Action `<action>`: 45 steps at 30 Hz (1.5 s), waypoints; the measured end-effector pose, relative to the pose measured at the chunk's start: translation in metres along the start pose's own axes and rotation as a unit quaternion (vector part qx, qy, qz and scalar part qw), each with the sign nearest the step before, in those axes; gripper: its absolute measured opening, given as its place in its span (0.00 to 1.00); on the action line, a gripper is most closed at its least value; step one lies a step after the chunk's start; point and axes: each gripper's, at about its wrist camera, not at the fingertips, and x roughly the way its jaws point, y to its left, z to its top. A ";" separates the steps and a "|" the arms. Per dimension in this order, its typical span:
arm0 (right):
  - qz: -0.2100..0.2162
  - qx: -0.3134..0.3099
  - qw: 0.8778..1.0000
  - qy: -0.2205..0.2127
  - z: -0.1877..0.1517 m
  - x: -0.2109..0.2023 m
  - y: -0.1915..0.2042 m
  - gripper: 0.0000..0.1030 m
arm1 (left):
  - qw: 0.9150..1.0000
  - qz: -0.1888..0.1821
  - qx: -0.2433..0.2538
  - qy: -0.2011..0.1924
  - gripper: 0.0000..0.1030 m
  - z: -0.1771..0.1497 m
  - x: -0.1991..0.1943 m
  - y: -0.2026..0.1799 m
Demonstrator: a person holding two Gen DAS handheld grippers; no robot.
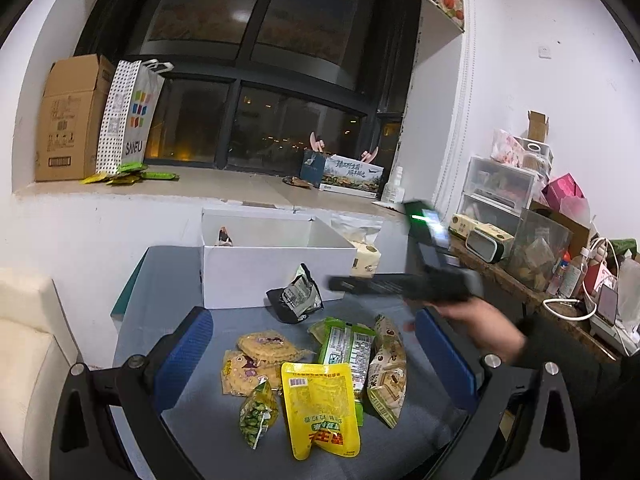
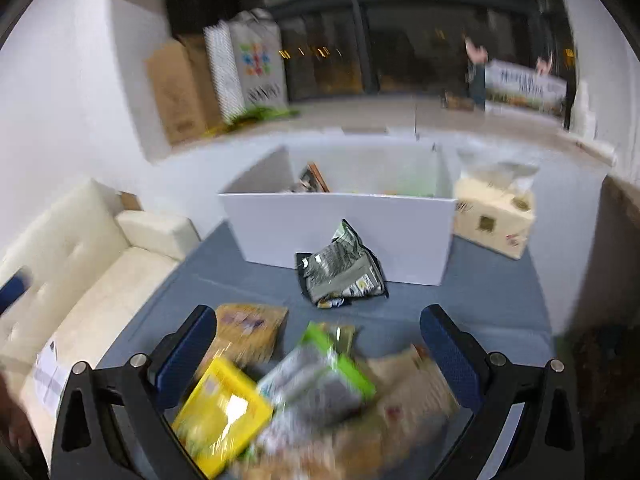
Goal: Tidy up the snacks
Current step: 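Grasp a silver snack bag with the right tool, then grasp a yellow cartoon-printed bread pack with the left tool while the right tool holds the silver bag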
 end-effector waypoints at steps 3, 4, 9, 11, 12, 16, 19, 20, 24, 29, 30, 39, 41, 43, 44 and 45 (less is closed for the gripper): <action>-0.019 0.058 0.996 0.058 0.027 0.055 -0.007 1.00 | 1.000 0.004 -0.011 0.001 1.00 -0.002 -0.001 0.008; -0.020 0.084 0.993 0.077 0.032 0.070 -0.012 1.00 | 1.000 0.005 -0.016 0.002 1.00 -0.002 -0.001 0.011; -0.024 0.219 0.967 0.128 0.037 0.127 -0.040 1.00 | 0.999 0.010 -0.036 0.007 1.00 -0.007 -0.001 0.025; -0.032 0.243 0.960 0.139 0.033 0.138 -0.045 1.00 | 0.999 0.011 -0.043 0.010 1.00 -0.009 0.000 0.028; -0.023 0.255 0.956 0.144 0.031 0.142 -0.047 1.00 | 0.999 0.010 -0.046 0.010 1.00 -0.010 0.000 0.029; 0.036 0.304 0.941 0.143 0.016 0.146 -0.056 0.66 | 0.999 0.011 -0.043 0.012 1.00 -0.011 0.001 0.028; 0.074 0.305 0.942 0.119 0.011 0.129 -0.058 0.64 | 0.999 0.011 -0.041 0.016 1.00 -0.012 0.004 0.027; 0.086 0.306 0.942 0.108 0.011 0.120 -0.058 0.63 | 0.999 0.011 -0.041 0.018 1.00 -0.013 0.006 0.028; 0.127 0.277 0.951 0.045 0.014 0.065 -0.058 0.62 | 0.999 0.010 -0.033 0.041 1.00 -0.016 0.021 0.027; 0.144 0.213 0.965 -0.045 0.009 -0.022 -0.059 0.62 | 0.998 0.013 -0.008 0.068 1.00 -0.019 0.043 0.022; 0.145 0.199 0.968 -0.056 0.008 -0.036 -0.059 0.62 | 0.997 0.011 -0.006 0.071 1.00 -0.020 0.047 0.021; 0.074 0.110 0.984 -0.120 -0.030 -0.135 -0.054 0.62 | 0.990 0.019 0.036 0.139 1.00 -0.022 0.098 0.010; 0.065 0.104 0.984 -0.130 -0.037 -0.148 -0.054 0.62 | 0.986 0.024 0.048 0.159 1.00 -0.023 0.115 0.010; 0.056 0.103 0.983 -0.137 -0.046 -0.162 -0.056 0.62 | 0.981 0.021 0.059 0.186 1.00 -0.024 0.134 0.012; 0.052 0.105 0.983 -0.142 -0.050 -0.167 -0.057 0.62 | 0.978 0.020 0.064 0.200 1.00 -0.025 0.145 0.014; 0.051 0.105 0.982 -0.145 -0.051 -0.172 -0.057 0.62 | 0.975 0.016 0.067 0.212 1.00 -0.026 0.155 0.017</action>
